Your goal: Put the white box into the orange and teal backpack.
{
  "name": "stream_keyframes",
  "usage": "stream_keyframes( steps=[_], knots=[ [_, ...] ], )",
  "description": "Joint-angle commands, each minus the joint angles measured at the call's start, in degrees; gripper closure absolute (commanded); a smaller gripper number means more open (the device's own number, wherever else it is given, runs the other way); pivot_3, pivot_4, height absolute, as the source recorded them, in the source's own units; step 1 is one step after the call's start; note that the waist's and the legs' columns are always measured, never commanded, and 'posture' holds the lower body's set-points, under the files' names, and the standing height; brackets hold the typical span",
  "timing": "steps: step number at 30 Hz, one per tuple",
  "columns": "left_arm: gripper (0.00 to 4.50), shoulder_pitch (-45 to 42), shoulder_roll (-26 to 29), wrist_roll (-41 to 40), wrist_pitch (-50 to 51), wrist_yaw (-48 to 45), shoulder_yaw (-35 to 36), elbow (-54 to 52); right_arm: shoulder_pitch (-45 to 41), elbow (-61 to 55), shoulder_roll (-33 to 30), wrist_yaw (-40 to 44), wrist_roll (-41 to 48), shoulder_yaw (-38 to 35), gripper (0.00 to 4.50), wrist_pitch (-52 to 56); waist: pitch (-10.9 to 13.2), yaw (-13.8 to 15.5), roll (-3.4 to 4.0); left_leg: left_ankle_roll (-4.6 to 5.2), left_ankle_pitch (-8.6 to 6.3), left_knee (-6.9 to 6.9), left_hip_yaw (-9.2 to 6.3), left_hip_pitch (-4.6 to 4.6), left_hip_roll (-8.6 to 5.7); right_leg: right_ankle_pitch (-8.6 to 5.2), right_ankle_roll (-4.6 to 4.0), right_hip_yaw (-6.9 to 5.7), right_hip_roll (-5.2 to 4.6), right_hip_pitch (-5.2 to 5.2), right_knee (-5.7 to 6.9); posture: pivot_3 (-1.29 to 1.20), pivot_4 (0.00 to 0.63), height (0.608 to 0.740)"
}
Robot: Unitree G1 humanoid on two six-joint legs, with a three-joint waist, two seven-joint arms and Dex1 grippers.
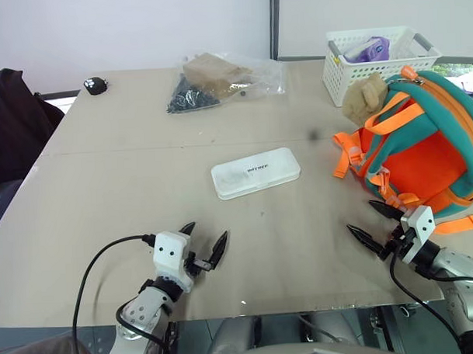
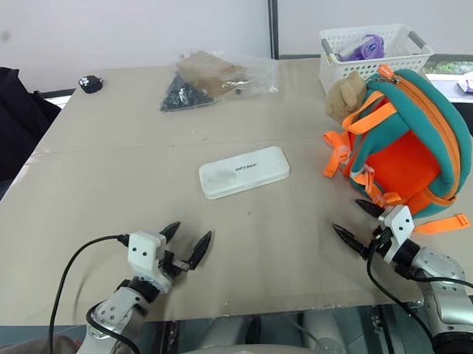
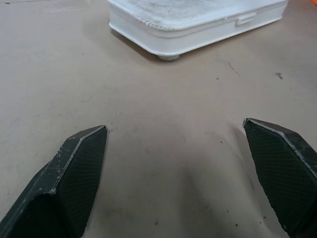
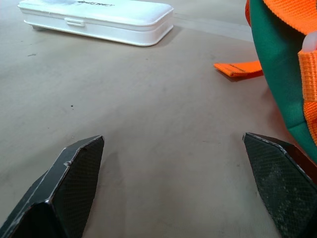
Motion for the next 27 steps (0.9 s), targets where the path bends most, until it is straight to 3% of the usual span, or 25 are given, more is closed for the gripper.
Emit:
stream_keyframes(
  steps=[1, 22, 27],
  knots=[
    [0.0, 1.4, 0.5, -1.5, 0.5, -1.8, -1.1, -1.8, 1.4, -0.7, 0.1, 0.4, 0.3, -0.4, 0.06, 0.0, 0.0, 0.0, 0.0, 0.0, 0.0, 0.0, 0.0, 0.0, 0.0, 0.0, 0.0, 0.0, 0.0, 0.0, 0.0, 0.0, 0.15, 0.74],
    [0.0, 1.3, 0.8, -3.0, -0.3, -4.2, -0.6, -1.3, 1.6, -2.5, 0.8, -1.3, -0.3, 0.3, 0.06, -0.4, 0.0, 0.0, 0.0, 0.0, 0.0, 0.0, 0.01, 0.0, 0.0, 0.0, 0.0, 0.01, -0.01, 0.0, -0.01, 0.0, 0.15, 0.74],
    [0.0, -1.9, -1.3, -12.0, 5.3, -0.5, 6.3, -3.4, -5.1, -11.1, 6.6, -14.3, 0.2, 2.1, 0.06, 11.8, 0.1, -0.4, 0.03, -0.02, 0.01, 0.0, 0.01, 0.0, 0.06, 0.01, -0.01, 0.03, 0.05, -0.04, 0.06, 0.0, 0.15, 0.74]
  ],
)
